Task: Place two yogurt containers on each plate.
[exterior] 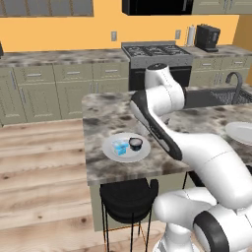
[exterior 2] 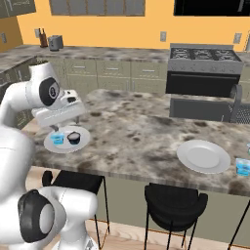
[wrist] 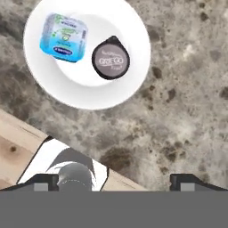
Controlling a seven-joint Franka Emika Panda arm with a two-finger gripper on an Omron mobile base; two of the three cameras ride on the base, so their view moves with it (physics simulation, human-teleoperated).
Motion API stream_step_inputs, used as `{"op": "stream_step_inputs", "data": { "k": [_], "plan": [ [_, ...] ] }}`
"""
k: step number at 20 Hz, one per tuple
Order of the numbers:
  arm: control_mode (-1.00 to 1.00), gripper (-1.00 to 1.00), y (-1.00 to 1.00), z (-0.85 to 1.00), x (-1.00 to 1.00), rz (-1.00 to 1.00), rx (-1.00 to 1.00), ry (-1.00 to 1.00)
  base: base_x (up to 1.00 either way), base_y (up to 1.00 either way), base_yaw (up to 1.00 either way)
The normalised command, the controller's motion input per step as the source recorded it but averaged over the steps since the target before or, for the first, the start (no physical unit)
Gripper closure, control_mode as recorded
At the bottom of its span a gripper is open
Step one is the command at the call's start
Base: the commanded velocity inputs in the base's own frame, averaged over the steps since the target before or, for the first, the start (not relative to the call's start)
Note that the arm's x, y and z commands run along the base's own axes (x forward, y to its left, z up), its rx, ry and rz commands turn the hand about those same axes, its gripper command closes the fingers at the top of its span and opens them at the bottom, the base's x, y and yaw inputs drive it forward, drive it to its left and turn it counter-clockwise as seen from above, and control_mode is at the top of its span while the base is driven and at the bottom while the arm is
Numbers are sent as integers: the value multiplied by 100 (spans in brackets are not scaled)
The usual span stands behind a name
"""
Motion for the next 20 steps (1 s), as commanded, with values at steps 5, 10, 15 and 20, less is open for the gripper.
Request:
{"op": "stream_step_inputs", "data": {
  "k": [5,10,15,20],
  "plan": [
    [-100,-100,-46,9,-6,-59,21,22,0,0,0],
    [-100,-100,-61,0,-93,-30,13,3,0,0,0],
    [-100,-100,-24,-3,-40,-10,0,1,0,0,0],
    [-100,-100,0,0,0,0,0,0,0,0,0]
  ]
}}
